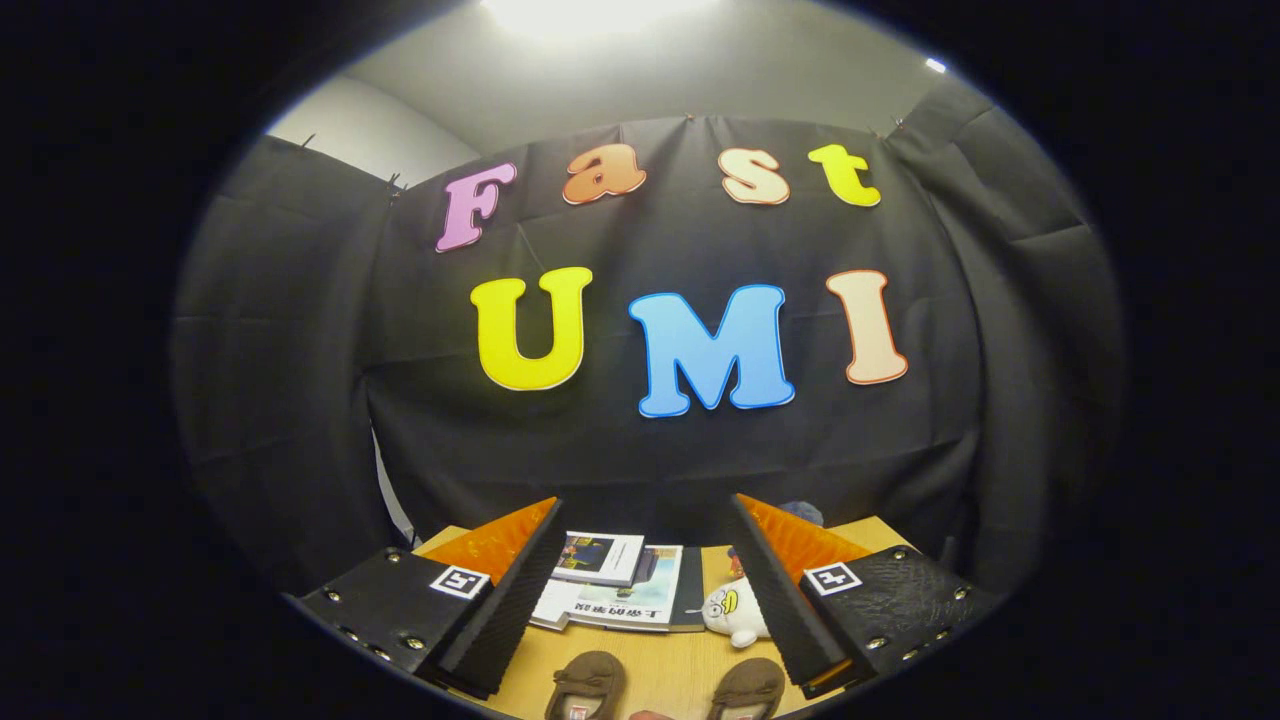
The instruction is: Open the storage box then place both shoes into the box .Put the left shoe in first, then the right shoe, with the right side of both shoes facing outward in a uniform manner.
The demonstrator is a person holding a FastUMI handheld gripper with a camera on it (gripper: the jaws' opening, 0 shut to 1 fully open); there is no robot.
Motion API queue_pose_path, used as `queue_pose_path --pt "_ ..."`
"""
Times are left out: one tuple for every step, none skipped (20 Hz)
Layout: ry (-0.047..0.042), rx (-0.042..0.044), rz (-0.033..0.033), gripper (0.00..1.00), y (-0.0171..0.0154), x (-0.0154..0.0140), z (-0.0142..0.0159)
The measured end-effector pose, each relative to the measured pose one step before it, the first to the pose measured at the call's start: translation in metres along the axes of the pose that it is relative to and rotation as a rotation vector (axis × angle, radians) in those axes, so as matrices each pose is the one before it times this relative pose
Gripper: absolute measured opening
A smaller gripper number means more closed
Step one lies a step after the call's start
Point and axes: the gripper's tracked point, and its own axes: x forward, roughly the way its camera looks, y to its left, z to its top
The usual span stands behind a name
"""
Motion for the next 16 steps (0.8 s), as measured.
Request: queue_pose_path --pt "0.01380 -0.00462 0.00665 0.99 0.00309 0.00161 -0.00756" --pt "0.02096 -0.00285 0.01197 0.99 0.00423 0.00229 -0.00839" --pt "0.03107 0.00865 0.01739 0.99 0.00500 0.00286 -0.01288" --pt "0.03295 0.02239 0.03015 0.99 0.00863 0.00217 -0.01232" --pt "0.03168 0.02515 0.03114 0.99 0.00694 0.00372 -0.01263" --pt "0.04026 0.02416 0.03479 0.99 0.00668 0.00430 -0.01406" --pt "0.04314 0.02732 0.03612 0.99 0.00668 0.00352 -0.01635" --pt "0.04283 0.03405 0.03402 0.99 0.00601 0.00404 -0.01455" --pt "0.03878 0.03734 0.03198 0.99 0.00368 0.00326 -0.01428" --pt "0.03680 0.03310 0.02194 0.99 0.00272 0.00351 -0.01267" --pt "0.03141 0.02482 0.01963 0.99 0.00413 0.00382 -0.01123" --pt "0.03003 0.01692 0.02024 0.99 0.00257 0.00508 -0.00817" --pt "0.03063 0.01512 0.01916 0.99 0.00465 0.00492 -0.01075" --pt "0.02881 0.01344 0.02336 0.99 0.00413 0.00511 -0.00878" --pt "0.02834 0.01889 0.02739 0.99 0.00413 0.00497 -0.00953" --pt "0.03176 0.02400 0.02851 0.98 0.00342 0.00623 -0.00935"
